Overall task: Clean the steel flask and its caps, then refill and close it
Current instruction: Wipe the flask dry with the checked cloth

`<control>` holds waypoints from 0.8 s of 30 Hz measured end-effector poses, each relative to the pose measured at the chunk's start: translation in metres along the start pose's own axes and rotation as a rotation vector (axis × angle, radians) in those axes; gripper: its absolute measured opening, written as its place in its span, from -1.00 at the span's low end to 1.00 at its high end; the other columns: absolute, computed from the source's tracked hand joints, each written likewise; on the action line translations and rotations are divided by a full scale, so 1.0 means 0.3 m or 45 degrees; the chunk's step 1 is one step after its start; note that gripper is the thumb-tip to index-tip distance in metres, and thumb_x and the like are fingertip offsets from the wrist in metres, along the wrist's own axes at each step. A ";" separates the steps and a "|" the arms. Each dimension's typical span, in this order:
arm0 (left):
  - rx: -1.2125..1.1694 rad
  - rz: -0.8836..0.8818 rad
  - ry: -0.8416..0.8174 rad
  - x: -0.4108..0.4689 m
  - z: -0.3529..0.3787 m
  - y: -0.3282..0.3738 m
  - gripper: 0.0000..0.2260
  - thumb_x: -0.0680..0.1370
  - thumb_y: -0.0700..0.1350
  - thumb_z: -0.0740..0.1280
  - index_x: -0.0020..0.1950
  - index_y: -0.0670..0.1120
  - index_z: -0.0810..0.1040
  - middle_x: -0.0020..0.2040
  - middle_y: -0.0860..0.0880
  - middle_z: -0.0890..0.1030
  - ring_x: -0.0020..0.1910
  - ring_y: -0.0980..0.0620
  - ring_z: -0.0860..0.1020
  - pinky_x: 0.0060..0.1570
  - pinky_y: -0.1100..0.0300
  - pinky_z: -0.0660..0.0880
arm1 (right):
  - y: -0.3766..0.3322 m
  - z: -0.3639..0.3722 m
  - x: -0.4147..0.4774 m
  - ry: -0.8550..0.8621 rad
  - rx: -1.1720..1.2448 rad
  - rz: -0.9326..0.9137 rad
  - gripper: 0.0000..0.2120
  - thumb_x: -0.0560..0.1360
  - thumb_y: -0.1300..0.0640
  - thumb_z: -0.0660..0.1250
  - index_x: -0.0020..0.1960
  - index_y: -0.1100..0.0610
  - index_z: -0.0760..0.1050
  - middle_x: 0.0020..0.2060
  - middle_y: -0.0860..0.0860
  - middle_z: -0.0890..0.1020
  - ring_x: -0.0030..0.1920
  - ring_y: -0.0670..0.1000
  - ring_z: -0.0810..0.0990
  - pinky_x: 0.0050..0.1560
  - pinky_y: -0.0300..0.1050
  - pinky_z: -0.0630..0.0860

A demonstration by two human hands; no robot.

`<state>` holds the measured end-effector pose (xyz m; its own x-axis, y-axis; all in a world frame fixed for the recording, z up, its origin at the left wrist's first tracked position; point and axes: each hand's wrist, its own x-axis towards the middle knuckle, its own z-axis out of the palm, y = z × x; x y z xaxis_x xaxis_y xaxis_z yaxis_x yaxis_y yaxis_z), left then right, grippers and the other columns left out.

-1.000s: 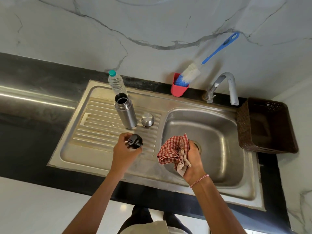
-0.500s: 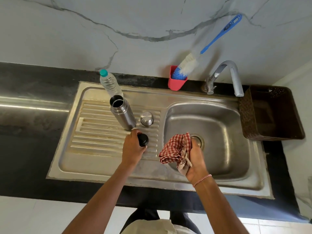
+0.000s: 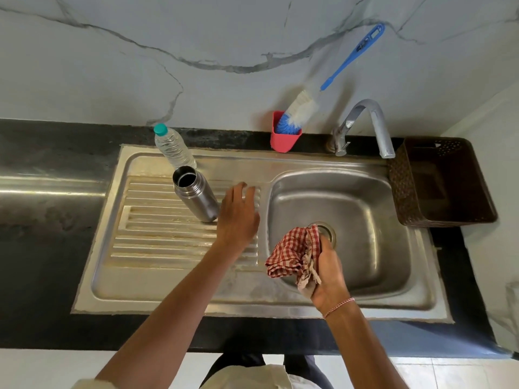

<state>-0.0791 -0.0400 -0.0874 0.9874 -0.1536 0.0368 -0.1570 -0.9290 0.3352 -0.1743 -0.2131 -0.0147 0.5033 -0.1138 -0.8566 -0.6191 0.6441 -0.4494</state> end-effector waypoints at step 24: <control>-1.200 -0.471 -0.418 -0.022 -0.225 0.295 -0.90 0.59 0.05 0.45 -0.09 0.08 0.70 0.04 0.09 0.67 0.13 0.09 0.62 0.34 -0.07 0.52 | -0.152 -0.195 -0.074 0.014 0.143 -0.070 -0.55 0.60 -0.15 0.32 0.22 0.22 0.62 0.03 0.17 0.74 0.00 0.14 0.75 0.15 0.09 0.62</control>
<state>-0.0984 -0.0984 0.0055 0.8960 -0.1290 -0.4249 0.3673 -0.3225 0.8724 -0.1924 -0.2842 0.0099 0.5276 -0.1592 -0.8345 -0.5193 0.7170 -0.4651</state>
